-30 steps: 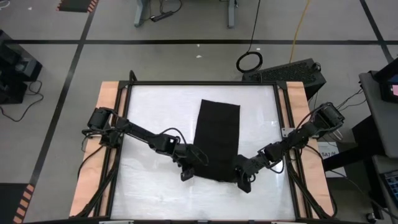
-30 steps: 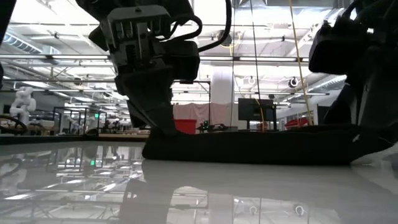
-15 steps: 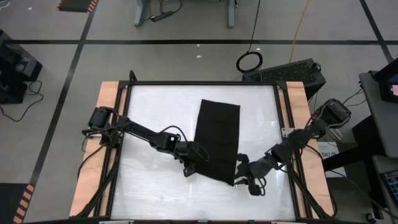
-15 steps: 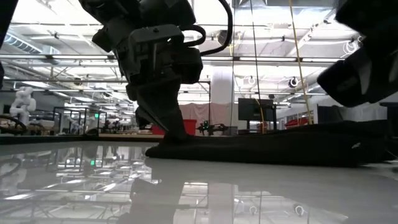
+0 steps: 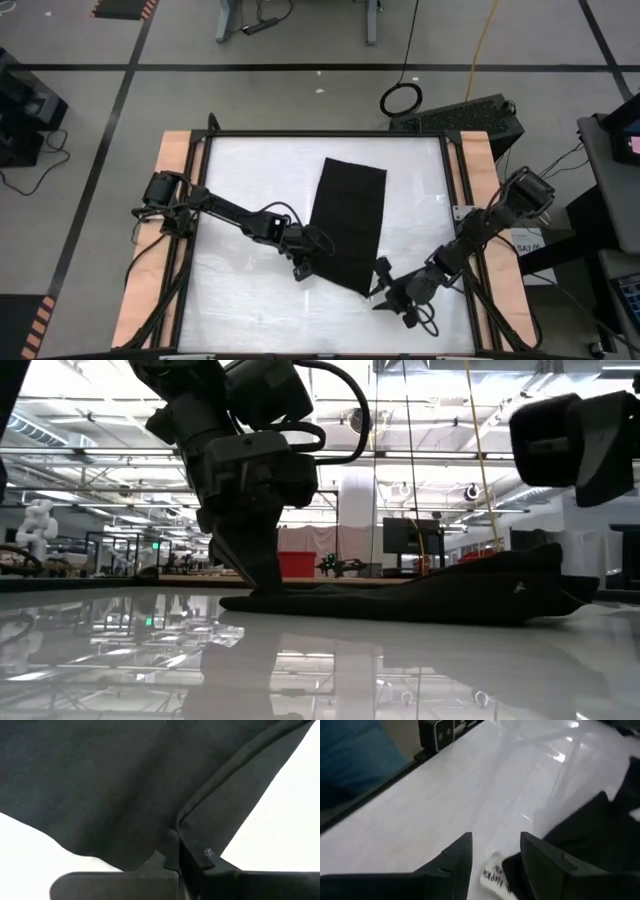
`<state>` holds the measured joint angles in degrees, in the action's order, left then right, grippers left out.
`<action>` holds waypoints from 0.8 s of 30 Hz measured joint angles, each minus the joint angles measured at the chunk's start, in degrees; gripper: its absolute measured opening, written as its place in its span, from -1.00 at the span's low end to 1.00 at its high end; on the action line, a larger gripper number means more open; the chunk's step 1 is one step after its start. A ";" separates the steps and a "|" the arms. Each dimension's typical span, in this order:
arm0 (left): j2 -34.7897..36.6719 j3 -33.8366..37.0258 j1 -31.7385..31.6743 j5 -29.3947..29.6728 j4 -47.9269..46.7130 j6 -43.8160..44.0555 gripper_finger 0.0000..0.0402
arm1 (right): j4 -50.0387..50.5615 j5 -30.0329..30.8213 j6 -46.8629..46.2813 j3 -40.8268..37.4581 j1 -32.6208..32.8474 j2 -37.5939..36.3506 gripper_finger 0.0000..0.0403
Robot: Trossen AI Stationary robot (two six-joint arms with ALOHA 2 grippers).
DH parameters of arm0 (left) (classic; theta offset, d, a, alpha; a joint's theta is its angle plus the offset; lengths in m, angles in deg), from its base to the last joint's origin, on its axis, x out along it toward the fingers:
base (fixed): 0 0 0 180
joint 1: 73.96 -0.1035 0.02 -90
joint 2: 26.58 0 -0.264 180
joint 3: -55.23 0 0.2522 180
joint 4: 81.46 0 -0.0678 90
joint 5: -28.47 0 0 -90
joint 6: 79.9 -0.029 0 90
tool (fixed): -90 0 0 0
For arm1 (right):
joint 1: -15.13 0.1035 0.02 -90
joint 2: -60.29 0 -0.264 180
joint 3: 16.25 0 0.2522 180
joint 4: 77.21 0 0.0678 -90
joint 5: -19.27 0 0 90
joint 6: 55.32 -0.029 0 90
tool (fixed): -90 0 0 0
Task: Roll towel
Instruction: Roll the black towel
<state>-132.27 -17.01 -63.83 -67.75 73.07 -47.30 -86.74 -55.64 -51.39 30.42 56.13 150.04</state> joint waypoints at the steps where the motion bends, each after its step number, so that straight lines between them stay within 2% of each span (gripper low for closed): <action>1: 0.00 0.00 0.00 0.04 0.00 0.00 -1.00 | 0.07 0.01 1.80 0.96 0.00 1.03 -0.25; 6: 0.00 0.00 -0.04 0.37 -0.09 0.01 -1.00 | 2.58 -0.24 8.88 7.05 -0.48 7.41 -0.33; 11: -0.02 0.00 -0.04 0.47 -0.77 0.03 -1.00 | 11.17 0.66 8.91 12.21 -2.41 12.26 -0.38; 17: -0.02 0.00 -0.04 0.48 -0.85 -0.12 -1.00 | 17.44 5.76 7.23 15.15 -3.89 12.86 -0.39; 21: -0.04 0.00 -0.04 0.48 -0.85 -0.54 -1.00 | 18.95 6.35 6.24 15.47 -4.72 12.78 -0.39; 24: -0.04 0.00 -0.04 0.48 -0.87 -1.43 -1.00 | 23.21 7.03 1.68 15.47 -6.21 12.78 -0.39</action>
<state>-132.31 -17.01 -63.87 -67.27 72.20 -48.73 -63.53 -48.61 -49.71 45.88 49.92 162.81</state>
